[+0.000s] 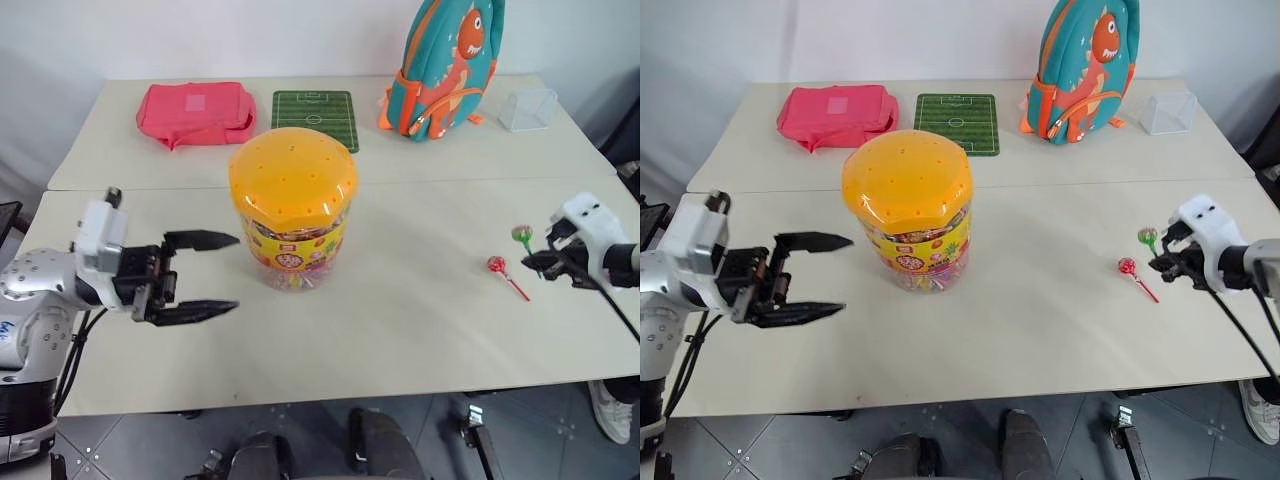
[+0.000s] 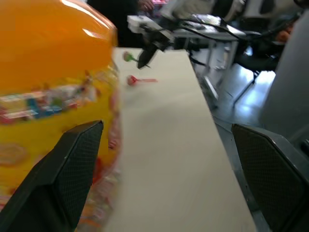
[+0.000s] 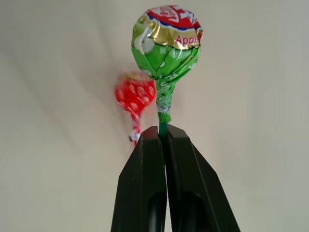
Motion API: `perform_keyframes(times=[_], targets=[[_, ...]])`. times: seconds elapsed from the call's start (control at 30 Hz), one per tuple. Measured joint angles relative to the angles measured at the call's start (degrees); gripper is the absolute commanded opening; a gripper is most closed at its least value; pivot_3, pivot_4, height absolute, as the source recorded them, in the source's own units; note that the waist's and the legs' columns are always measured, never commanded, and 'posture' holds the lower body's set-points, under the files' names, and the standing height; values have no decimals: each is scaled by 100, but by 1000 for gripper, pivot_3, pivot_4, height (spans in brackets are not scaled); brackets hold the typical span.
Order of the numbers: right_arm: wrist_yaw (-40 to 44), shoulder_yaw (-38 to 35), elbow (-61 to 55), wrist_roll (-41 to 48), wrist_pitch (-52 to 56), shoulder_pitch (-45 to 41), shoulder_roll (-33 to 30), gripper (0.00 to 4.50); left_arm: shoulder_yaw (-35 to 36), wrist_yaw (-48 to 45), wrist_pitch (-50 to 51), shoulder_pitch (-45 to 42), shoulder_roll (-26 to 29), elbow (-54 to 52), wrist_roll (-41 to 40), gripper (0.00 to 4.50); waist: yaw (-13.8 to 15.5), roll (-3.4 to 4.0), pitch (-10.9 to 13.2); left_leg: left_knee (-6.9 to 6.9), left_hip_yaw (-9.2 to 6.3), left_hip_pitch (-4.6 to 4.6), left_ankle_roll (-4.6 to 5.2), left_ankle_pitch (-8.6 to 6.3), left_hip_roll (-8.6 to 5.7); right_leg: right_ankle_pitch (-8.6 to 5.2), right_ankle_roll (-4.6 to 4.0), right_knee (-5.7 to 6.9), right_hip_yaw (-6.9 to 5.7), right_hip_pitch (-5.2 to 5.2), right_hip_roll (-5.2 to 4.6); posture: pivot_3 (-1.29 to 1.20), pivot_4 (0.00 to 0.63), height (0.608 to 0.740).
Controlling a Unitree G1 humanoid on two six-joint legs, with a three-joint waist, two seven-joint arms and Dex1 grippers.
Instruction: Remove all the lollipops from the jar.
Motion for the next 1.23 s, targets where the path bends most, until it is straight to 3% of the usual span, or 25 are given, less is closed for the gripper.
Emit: perform_keyframes(times=[0.13, 0.23, 0.47, 0.6, 0.63, 0.77, 0.83, 0.93, 1.07, 1.23], targets=[[-60, 145, -3, -155, -16, 84, 15, 46, -9, -110, -79, -2, 1, 68, 80, 4500, 28, 0, 0, 0, 0, -1, 0, 0, 1, 0, 0, -1, 0, 0, 0, 0, 150, 740], [3, 145, -7, -145, -12, 114, 67, 645, -8, -170, -92, -2, 13, 192, 146, 4500, 59, 0, 0, 1, 1, -1, 0, 0, 0, 0, 0, -2, 0, 0, 0, 0, 150, 740], [205, -168, -28, 71, -58, 456, 81, 2967, -8, -131, -272, -21, -47, 442, 344, 4500, 163, 0, 0, 4, 3, -1, 0, 0, 0, 0, 0, -3, 0, 0, 0, 0, 150, 740], [569, -893, -71, 260, -703, 841, 69, 4332, 12, 67, -283, -30, -38, 676, 520, 4500, 177, 0, 0, 4, 2, 0, 0, 0, 0, 0, 0, -2, -1, 1, 1, 0, 150, 740], [819, -1180, -118, 367, -1094, 1049, 72, 4483, 42, 166, -350, -15, -35, 805, 636, 4500, 179, 0, 0, 1, 2, 0, 0, 0, -1, 0, 0, -4, -1, 2, 2, 0, 150, 740], [1864, -2356, -493, 994, -2668, 1469, 544, 4483, 71, 683, -769, 133, -25, 1344, 1329, 4500, 156, -3, -1, 1, 2, 8, 0, 0, -1, 1, 1, -7, -1, 8, 6, 0, 150, 740], [2105, -2436, -822, 1243, -3028, 1568, 779, 4483, 74, 962, -944, 321, -36, 1448, 1631, 4500, 135, -7, -3, 0, 6, 14, 0, 0, 1, 1, 1, -3, 1, 10, 5, 0, 150, 740], [2062, -2122, -1486, 1443, -3291, 1636, 1385, 4483, 53, 1220, -1213, 665, -234, 1431, 1898, 4500, 152, -8, -3, 3, 7, 18, 0, 0, 3, 0, 0, 9, 1, 10, 3, 0, 150, 740], [1956, -1104, -2417, 1316, -3846, 2152, 2229, 4483, -35, 1747, -1506, 1201, -646, 1091, 2235, 4500, 201, -9, -4, 4, -1, 15, 1, -1, 0, 1, 1, 13, -4, 10, 0, 0, 150, 740], [1832, -528, -2355, 721, -4740, 2815, 2654, 4483, -118, 2330, -1827, 1803, -1023, 478, 2534, 4500, 294, -12, -6, 17, 7, 18, 6, -3, -1, 2, 3, 0, -2, 20, -2, 0, 150, 740]])
